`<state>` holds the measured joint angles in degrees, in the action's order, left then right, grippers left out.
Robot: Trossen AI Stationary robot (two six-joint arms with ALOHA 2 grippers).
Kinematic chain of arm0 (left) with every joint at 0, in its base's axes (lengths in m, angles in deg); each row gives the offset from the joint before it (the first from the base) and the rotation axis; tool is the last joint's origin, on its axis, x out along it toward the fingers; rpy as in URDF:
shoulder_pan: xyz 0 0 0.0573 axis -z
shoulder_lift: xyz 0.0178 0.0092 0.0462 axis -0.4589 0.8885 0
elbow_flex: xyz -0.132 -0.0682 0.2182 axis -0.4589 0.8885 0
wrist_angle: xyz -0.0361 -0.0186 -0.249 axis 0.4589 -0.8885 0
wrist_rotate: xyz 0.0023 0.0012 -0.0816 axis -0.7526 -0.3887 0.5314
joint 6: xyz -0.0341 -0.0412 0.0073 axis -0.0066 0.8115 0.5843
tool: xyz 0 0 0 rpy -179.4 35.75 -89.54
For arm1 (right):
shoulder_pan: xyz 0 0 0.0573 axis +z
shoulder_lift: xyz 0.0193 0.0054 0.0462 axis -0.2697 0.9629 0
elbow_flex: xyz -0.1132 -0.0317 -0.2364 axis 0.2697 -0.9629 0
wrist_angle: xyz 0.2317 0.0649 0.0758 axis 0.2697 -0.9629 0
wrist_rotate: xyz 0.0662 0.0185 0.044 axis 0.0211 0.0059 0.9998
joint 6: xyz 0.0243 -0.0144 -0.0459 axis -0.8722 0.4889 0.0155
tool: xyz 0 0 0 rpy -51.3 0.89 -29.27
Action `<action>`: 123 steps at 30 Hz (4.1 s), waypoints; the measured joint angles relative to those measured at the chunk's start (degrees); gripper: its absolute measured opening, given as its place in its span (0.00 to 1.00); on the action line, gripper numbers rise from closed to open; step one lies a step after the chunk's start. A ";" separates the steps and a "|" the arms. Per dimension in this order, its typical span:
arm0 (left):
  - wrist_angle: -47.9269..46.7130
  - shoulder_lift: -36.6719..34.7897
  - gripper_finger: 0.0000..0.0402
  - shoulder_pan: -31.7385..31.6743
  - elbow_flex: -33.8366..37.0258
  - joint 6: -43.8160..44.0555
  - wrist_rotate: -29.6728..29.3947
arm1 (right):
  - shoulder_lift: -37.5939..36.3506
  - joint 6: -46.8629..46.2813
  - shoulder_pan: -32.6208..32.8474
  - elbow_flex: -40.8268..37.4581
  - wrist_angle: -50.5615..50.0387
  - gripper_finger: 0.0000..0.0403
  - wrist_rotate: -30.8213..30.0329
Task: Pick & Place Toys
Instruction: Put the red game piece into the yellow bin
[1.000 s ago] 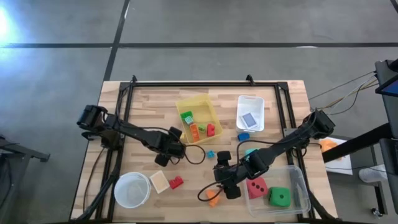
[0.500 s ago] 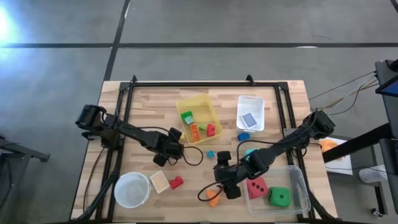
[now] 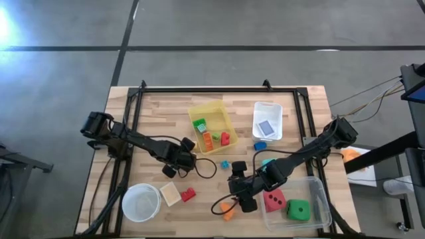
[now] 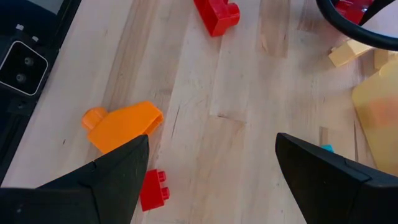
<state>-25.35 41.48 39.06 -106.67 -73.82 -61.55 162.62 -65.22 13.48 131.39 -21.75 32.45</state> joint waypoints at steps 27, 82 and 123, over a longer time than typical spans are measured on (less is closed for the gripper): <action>-13.51 -2.83 0.40 0.92 -15.61 17.15 -0.22 | 0.01 -0.10 0.00 0.00 0.00 0.85 0.31; 3.02 2.08 0.40 -32.85 -22.73 30.94 3.68 | 0.02 0.37 0.37 0.00 -0.11 0.85 0.48; 1.14 9.00 0.40 -32.30 -21.55 31.13 10.71 | 0.02 0.24 0.37 -0.37 0.06 0.85 0.48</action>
<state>-24.21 50.48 6.76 -128.22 -42.69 -50.84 162.65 -64.98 13.85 131.01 -21.69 32.93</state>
